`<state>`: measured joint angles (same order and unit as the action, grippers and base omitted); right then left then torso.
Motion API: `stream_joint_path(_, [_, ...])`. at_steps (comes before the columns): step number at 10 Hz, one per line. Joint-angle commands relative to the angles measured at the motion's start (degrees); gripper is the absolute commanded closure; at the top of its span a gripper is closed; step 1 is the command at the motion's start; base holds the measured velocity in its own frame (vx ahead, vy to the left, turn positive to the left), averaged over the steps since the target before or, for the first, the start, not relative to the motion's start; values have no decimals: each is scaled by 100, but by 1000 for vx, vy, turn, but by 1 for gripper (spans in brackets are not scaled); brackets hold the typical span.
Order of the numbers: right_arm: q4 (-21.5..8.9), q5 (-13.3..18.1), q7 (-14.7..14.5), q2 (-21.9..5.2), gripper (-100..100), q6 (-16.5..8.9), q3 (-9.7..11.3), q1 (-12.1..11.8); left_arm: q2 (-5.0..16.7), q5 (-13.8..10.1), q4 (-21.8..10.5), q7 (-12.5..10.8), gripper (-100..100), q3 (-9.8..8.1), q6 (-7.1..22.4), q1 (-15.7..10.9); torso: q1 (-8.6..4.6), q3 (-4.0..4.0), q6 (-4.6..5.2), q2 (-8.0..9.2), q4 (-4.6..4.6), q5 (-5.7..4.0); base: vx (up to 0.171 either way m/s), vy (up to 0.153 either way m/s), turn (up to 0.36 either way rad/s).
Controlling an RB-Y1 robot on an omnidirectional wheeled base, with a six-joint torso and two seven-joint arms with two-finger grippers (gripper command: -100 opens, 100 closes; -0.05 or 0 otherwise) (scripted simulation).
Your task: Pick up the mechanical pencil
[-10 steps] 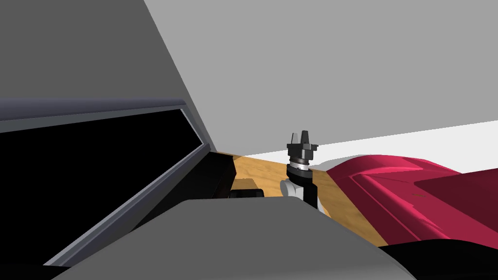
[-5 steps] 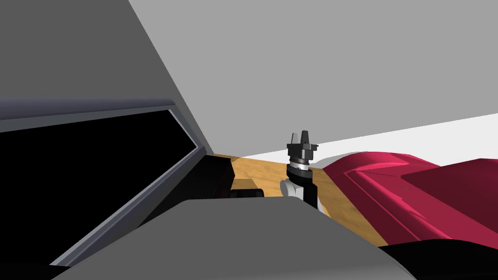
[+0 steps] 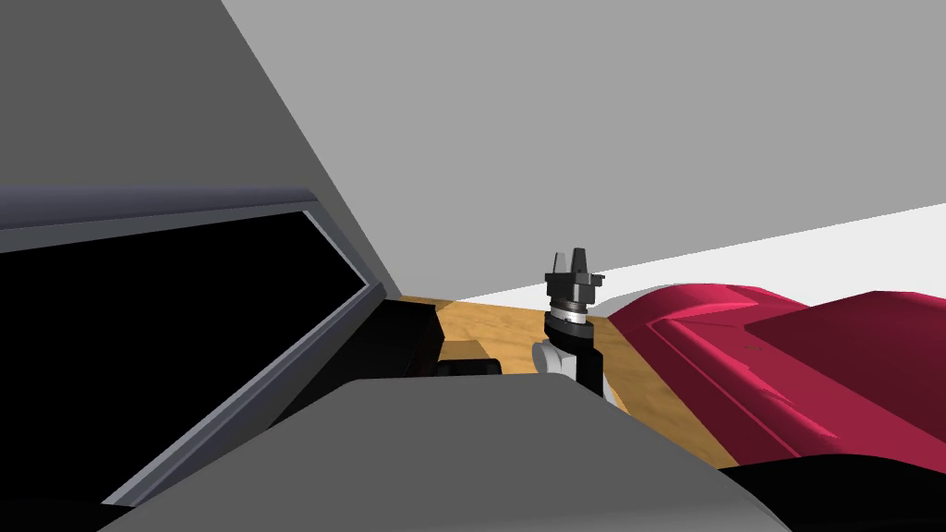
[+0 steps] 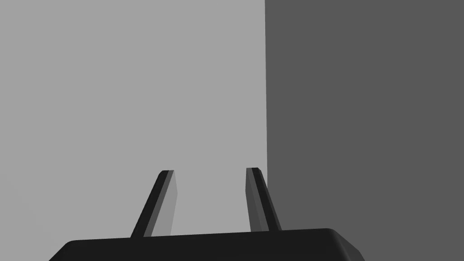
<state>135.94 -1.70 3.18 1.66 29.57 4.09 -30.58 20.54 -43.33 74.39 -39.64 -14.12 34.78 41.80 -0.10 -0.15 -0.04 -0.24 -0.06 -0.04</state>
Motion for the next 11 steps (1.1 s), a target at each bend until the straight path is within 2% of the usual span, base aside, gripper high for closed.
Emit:
stream_joint_path(1, [0,0,0,0,0,0,0,0,76,-196,-284,-116,-100,-41,110,51,0,0,0,0,0,0,86,39,-99])
stream_joint_path(2, [0,0,0,0,0,0,0,0,76,-196,-284,-116,-100,-41,110,51,7,0,-1,0,-1,0,72,40,-27])
stream_joint_path(4, [0,0,0,0,0,0,0,0,133,-410,-588,-266,-100,-90,223,161,2,4,0,8,1,1,56,23,-85])
stream_joint_path(6, [0,0,0,0,0,0,0,0,144,-454,-651,-296,-100,-100,243,185,0,6,-1,11,2,0,45,19,-36])
stream_joint_path(7, [0,0,0,0,0,0,0,0,151,-423,-577,-299,-100,-103,262,183,-3,8,-1,15,3,0,16,6,-4])
stream_joint_path(8, [0,0,0,0,0,0,0,0,154,-430,-590,-302,0,-104,264,180,-7,12,-1,22,4,-1,0,0,0])
stream_joint_path(9, [0,0,0,0,0,0,0,1,59,-353,-768,-239,-100,-85,164,54,-9,15,-1,27,6,-2,2,32,38])
stream_joint_path(11, [0,0,0,0,0,0,0,1,-67,-251,-1007,-156,-100,-60,31,-115,7,17,-1,30,6,2,-5,29,4])
